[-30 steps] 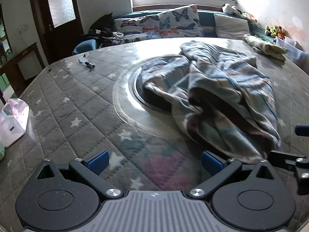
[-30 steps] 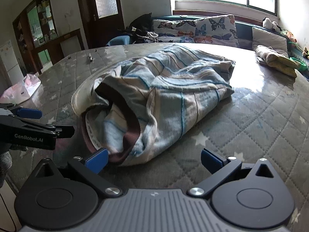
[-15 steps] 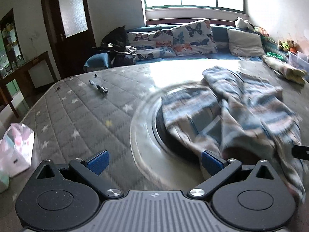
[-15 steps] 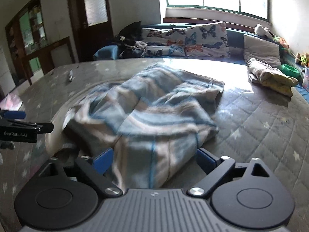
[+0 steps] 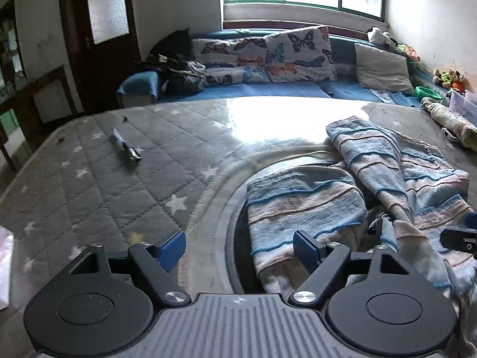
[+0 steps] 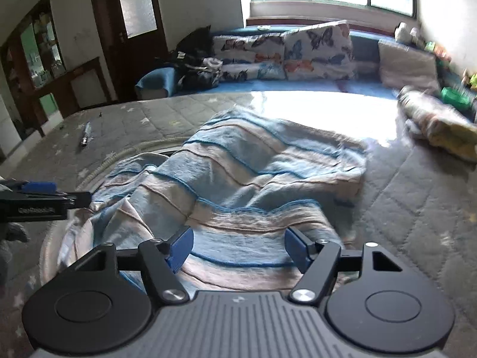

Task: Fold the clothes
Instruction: 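Close both grippers on the striped garment's edge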

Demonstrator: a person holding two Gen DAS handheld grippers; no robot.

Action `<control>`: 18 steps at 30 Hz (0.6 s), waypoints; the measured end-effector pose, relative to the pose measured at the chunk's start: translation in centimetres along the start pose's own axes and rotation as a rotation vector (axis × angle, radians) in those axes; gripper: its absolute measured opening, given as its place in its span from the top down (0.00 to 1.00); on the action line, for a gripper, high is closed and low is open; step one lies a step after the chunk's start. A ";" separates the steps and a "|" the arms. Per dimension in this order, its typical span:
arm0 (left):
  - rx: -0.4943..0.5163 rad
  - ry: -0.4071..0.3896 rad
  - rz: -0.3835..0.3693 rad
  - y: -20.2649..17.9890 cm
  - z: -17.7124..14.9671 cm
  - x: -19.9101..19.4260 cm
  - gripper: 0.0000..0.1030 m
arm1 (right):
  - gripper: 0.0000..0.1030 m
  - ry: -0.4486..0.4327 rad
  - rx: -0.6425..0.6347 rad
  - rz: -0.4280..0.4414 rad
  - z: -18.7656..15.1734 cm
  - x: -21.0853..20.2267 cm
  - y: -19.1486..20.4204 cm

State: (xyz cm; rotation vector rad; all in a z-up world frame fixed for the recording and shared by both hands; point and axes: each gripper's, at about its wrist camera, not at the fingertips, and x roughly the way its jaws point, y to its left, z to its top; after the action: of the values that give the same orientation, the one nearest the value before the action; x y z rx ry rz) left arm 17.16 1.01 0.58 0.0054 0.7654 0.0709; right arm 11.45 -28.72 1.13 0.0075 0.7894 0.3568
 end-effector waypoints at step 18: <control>-0.026 0.040 -0.064 0.4 0.2 2.5 0.57 | 0.65 0.060 -0.102 0.040 0.4 3.0 1.6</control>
State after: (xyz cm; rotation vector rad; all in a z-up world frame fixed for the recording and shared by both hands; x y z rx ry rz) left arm 19.05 1.57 -1.01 -0.0456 0.8043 0.0202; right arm 13.20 -26.25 -0.48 -0.0834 0.8305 0.4364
